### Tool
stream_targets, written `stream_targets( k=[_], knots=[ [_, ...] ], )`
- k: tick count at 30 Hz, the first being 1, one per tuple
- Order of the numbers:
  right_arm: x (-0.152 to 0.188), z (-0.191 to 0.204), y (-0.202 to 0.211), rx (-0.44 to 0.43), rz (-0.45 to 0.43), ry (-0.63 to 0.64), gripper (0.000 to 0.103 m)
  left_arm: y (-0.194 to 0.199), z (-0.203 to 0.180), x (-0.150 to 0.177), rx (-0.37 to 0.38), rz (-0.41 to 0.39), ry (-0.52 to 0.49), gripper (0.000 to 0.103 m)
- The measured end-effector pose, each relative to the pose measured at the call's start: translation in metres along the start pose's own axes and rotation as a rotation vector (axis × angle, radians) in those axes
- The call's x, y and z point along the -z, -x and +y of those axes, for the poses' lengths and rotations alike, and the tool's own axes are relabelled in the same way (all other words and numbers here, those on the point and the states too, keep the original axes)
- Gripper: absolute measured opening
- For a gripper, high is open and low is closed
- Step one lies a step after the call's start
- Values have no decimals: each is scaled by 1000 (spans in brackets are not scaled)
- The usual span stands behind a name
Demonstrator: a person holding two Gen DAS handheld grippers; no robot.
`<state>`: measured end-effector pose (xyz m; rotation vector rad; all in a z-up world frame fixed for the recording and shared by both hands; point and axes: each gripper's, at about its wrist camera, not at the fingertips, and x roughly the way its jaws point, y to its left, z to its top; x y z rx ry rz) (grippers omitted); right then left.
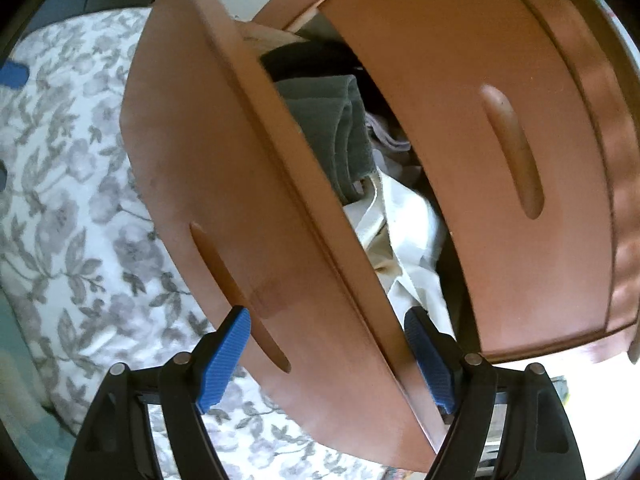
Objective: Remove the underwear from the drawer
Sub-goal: 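Pull the lower drawer open with the right gripper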
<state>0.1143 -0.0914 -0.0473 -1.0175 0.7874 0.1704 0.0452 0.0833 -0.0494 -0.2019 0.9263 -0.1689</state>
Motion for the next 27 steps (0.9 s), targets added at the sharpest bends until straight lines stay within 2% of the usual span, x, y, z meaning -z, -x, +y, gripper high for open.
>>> stream_targets(
  k=[10,22,27],
  knots=[
    [10,9,22,-20,-13,-55,82,14,-8,7,-42,52,-25,103],
    [31,30,58,-34,-55,-74,82,39,-29,19,-56,58,-79,103],
    [31,27,59,-39,-58,-132,82,49,-37,24,-59,54,-100,103]
  ],
)
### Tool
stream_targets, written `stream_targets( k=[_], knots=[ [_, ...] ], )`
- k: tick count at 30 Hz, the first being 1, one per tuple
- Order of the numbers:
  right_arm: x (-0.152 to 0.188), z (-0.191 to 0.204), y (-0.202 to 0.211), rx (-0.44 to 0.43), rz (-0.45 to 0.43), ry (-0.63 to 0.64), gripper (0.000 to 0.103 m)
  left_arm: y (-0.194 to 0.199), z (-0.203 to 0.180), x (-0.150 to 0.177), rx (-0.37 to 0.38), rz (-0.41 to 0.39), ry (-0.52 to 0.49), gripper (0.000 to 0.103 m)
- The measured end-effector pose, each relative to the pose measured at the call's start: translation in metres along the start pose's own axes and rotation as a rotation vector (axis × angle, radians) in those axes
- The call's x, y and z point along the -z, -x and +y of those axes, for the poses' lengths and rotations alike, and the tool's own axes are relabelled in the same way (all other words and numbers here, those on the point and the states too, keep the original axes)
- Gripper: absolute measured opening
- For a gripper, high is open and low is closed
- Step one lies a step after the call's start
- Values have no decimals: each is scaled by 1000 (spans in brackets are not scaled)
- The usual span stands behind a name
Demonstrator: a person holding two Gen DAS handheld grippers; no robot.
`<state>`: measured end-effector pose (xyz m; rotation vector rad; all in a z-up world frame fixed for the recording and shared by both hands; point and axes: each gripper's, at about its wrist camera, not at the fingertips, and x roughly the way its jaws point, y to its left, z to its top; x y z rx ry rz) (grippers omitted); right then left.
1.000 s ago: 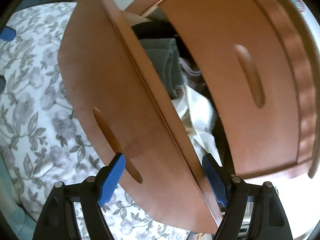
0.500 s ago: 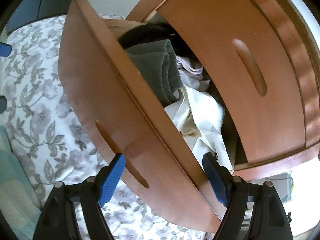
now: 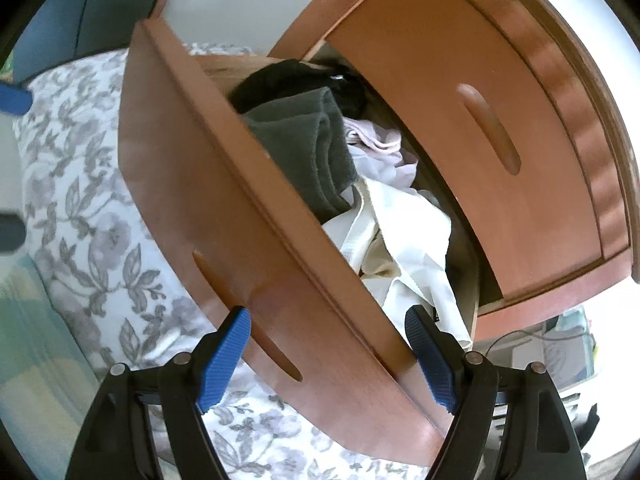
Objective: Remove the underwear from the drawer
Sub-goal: 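Pull the lower drawer open with the right gripper, then release the drawer edge and withdraw the right gripper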
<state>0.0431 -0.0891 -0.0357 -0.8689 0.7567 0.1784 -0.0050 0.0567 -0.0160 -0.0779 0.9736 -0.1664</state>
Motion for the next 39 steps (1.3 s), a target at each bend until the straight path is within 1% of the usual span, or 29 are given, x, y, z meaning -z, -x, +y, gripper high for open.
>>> stream_targets(
  k=[3,7,9,11,13,16,18,21,24,27,28,31,35,37,39],
  knots=[
    [1,1,1,10,-7,1,82,4,-2,1,-6,-2,-3,103],
    [1,0,2,2,-25,-7,83,11,-4,2,-9,-10,-7,103],
    [1,-6,5,-14,-36,-28,82,14,-6,3,-10,-15,-12,103],
    [1,-13,9,-28,-44,-75,82,18,-8,4,-11,-18,-18,103],
    [3,-18,19,-16,-85,-129,82,19,-9,5,-14,-16,-22,103],
    [5,-27,38,11,-146,-175,82,21,-10,7,-24,-18,-21,103],
    [8,-34,52,25,-188,-223,82,23,-11,6,-27,-30,-14,103],
    [17,-50,74,29,-241,-330,82,29,-14,5,-19,-56,-7,103],
    [27,-64,87,34,-264,-420,82,32,-20,3,-16,-76,-12,103],
    [43,-80,98,17,-285,-554,83,36,-25,2,-6,-94,-16,103],
    [49,-86,101,1,-292,-614,84,36,-27,3,-3,-101,-18,103],
    [67,-96,102,-59,-284,-740,90,39,-33,3,4,-132,-37,103],
    [81,-97,99,-61,-249,-782,95,41,-42,1,1,-159,-47,103],
    [87,-99,99,-76,-241,-814,102,41,-43,0,4,-160,-42,103],
    [93,-102,96,-87,-229,-846,103,40,-45,-3,5,-155,-37,103]
  ],
)
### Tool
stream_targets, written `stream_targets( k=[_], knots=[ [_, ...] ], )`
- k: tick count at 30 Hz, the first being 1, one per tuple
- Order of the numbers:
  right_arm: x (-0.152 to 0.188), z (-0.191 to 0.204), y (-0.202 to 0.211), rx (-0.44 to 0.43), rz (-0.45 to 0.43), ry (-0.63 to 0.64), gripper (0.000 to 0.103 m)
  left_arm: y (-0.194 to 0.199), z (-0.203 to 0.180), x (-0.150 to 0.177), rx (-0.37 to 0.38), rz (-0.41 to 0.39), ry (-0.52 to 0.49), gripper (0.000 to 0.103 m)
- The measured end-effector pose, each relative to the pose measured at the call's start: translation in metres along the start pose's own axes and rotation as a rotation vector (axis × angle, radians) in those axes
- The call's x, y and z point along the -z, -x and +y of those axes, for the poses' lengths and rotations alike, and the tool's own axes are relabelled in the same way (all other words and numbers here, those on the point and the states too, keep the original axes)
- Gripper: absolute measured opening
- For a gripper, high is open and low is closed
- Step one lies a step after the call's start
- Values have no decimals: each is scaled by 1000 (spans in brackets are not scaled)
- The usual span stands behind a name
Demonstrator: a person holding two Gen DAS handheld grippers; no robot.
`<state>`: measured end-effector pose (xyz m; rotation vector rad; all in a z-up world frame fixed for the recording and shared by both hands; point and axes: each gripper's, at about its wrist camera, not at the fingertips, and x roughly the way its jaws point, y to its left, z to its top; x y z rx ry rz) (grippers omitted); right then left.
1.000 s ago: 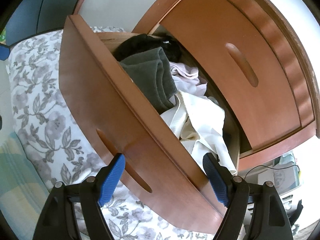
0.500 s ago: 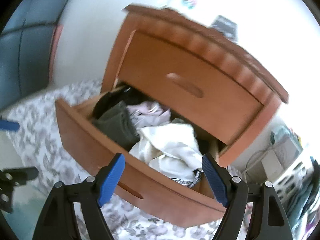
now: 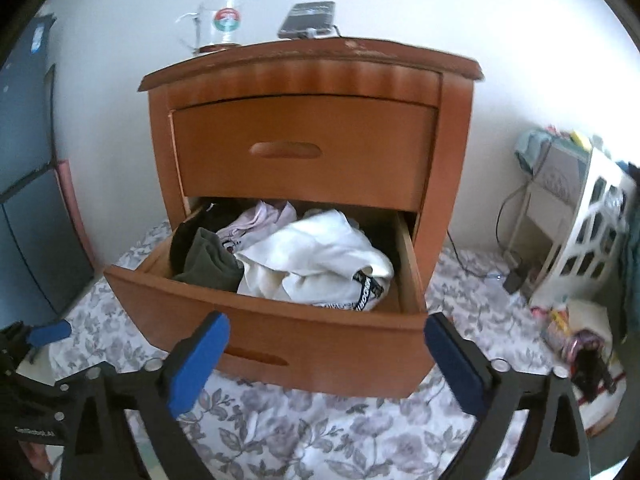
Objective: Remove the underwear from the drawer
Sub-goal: 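Release the drawer edge and withdraw the right gripper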
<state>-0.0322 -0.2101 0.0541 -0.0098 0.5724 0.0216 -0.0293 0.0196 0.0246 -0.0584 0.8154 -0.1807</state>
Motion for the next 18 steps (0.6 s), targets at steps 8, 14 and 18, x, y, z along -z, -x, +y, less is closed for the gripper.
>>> stream_targets(
  k=[8,14,18],
  knots=[
    [11,-19,-15,74,59,-53,103,-10,4,-31,-78,39,8,103],
    [12,-29,-26,78,81,-66,103,-32,10,-69,-92,93,2,103],
    [13,-34,-35,71,95,-73,103,-57,11,-99,-90,163,-9,103]
  ],
)
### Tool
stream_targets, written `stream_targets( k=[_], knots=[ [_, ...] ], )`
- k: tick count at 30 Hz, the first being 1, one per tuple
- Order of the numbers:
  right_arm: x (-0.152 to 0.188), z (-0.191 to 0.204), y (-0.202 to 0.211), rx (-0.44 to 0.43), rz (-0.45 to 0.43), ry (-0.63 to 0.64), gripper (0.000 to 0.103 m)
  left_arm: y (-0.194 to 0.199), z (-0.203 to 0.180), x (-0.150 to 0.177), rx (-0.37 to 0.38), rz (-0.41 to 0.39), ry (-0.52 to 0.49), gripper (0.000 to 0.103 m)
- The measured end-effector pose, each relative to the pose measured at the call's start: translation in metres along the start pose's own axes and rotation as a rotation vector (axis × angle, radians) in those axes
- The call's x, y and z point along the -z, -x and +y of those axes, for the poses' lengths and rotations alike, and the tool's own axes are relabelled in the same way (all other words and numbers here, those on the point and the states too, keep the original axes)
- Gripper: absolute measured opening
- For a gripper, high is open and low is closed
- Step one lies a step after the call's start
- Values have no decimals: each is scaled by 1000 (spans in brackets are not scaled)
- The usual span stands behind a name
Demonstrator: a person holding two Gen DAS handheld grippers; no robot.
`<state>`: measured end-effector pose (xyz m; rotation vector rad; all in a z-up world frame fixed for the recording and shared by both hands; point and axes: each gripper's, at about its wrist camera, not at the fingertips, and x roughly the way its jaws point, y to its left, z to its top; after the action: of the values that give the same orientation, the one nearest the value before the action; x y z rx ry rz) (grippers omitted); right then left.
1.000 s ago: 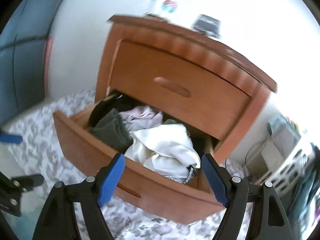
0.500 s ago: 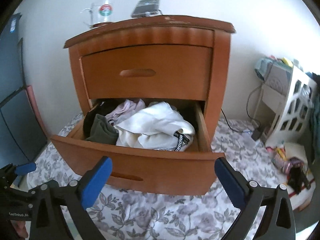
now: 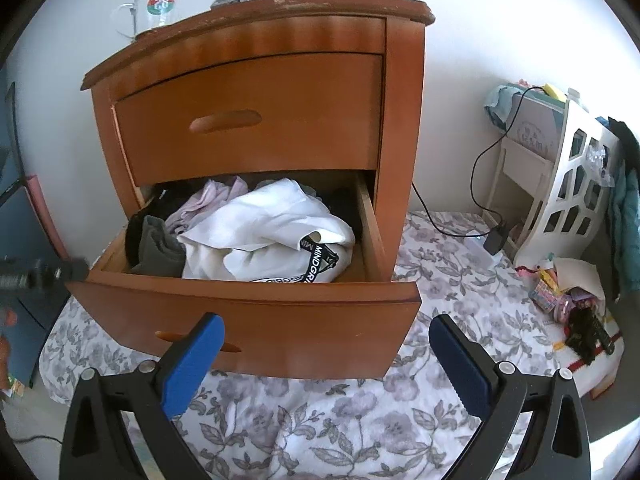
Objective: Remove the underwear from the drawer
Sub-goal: 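Release the drawer edge and withdraw the right gripper, then reach the left gripper into the drawer and grasp the dark green cloth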
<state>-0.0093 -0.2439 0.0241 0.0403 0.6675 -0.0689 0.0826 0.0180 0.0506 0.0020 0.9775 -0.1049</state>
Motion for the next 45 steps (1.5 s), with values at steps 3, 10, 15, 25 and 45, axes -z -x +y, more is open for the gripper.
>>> stream_targets(
  k=[3,10,15,25,45],
  knots=[
    [1,-1,-6,-7,14,4,103,-17,-5,-24,-23,39,-60,103],
    [4,-2,-22,-12,45,4,103,-64,-11,-63,7,169,-112,103],
    [4,2,-30,-14,64,18,103,-92,-19,-75,3,236,-189,103],
    [7,7,-42,-19,100,34,103,-126,-44,-72,3,329,-423,103],
    [7,13,-48,-15,127,49,103,-119,-80,-56,154,372,-560,42]
  ],
)
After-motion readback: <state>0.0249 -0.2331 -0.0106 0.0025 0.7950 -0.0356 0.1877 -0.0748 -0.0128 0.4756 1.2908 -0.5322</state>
